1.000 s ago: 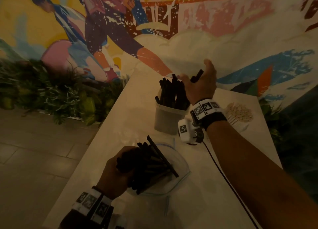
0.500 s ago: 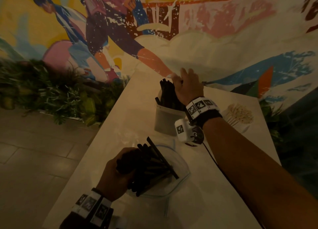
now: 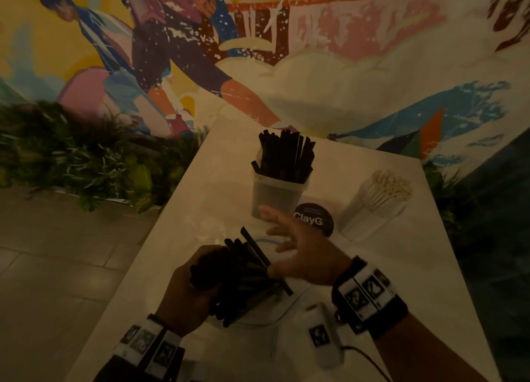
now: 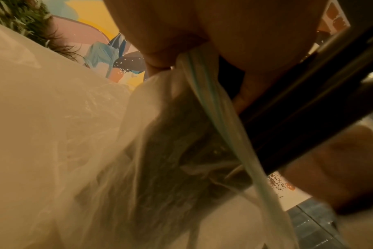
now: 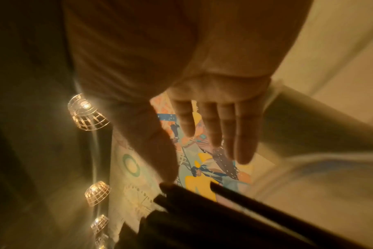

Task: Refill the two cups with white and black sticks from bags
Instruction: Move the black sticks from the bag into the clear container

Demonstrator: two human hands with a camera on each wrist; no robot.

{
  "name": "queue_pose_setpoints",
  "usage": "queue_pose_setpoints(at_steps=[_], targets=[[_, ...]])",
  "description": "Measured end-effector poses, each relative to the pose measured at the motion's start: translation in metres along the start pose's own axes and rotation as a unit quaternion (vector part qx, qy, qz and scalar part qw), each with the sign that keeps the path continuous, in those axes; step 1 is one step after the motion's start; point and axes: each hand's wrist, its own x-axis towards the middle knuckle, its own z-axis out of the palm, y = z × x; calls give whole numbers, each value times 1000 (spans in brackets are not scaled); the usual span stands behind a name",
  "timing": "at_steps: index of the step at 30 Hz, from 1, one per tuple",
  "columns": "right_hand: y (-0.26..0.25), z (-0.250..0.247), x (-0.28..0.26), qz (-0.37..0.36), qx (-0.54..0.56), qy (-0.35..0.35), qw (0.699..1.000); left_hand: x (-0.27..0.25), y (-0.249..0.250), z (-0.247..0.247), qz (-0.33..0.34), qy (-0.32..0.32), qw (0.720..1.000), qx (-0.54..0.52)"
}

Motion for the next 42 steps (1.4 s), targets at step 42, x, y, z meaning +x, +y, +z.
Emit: queue_pose_setpoints(at_steps=[42], targets=[[68, 63, 9, -96, -158, 293, 938, 2, 19, 14, 38, -24, 999, 7]])
